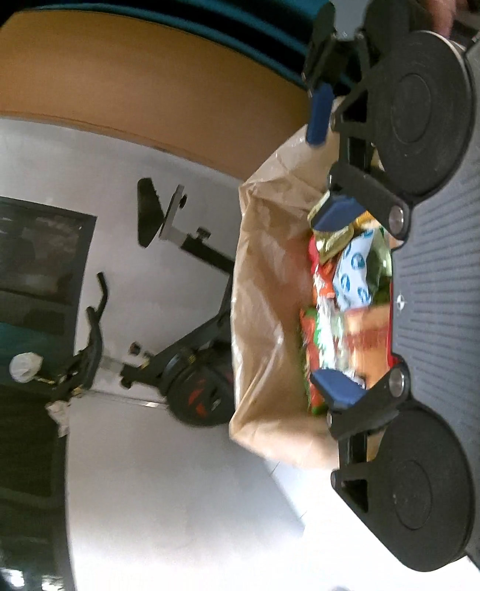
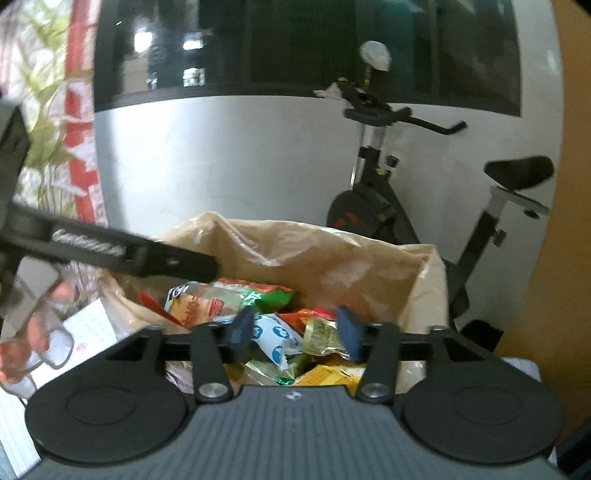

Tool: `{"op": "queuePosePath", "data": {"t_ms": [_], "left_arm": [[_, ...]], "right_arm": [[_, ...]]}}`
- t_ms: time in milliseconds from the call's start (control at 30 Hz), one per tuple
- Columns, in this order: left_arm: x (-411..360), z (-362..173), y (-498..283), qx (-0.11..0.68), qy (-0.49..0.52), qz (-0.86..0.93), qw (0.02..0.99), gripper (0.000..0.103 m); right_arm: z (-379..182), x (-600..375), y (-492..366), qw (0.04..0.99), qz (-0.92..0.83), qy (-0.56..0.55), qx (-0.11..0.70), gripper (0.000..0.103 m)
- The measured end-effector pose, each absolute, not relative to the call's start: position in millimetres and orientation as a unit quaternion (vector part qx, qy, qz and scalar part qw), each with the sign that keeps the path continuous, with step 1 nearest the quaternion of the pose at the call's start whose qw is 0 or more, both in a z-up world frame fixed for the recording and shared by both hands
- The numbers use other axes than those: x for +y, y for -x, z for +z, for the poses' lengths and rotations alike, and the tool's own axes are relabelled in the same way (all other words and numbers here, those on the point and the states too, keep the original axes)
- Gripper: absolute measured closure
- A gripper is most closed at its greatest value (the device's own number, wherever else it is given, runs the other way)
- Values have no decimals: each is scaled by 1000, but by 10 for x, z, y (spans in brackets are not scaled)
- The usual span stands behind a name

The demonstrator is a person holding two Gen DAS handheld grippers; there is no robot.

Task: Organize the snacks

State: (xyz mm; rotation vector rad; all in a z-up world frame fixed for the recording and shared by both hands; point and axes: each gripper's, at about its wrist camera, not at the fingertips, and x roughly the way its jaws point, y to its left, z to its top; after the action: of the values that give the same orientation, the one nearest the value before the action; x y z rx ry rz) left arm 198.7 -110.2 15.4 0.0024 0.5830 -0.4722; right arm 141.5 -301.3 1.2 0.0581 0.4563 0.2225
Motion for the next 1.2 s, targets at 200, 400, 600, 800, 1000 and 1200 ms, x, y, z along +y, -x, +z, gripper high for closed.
{"op": "queuePosePath", "data": {"t_ms": [200,400,600,800,1000,1200], "left_arm": [[-982,329,-1750,263,-28,-203,943,13],[-783,502,-1444,233,-36,-163,958,11],[-612,702,-1120,201,-32,-115,972,11],[-463,882,-834,185,-19,-105,977,10],[-384,921,-721,190,-12,-91,977,10],[-380,954,-673,186,-20,-74,980,10]], "right_arm": [[181,-3070,-1213,969,89,-62,223,10],[376,-3060,-923,973,65,-71,211,0],[534,-3024,-622,976,56,-80,196,0],[671,-2935,-420,979,49,-75,184,0],[742,-2868,-295,980,48,-78,177,0],[743,-2871,-238,980,43,-82,178,0]]}}
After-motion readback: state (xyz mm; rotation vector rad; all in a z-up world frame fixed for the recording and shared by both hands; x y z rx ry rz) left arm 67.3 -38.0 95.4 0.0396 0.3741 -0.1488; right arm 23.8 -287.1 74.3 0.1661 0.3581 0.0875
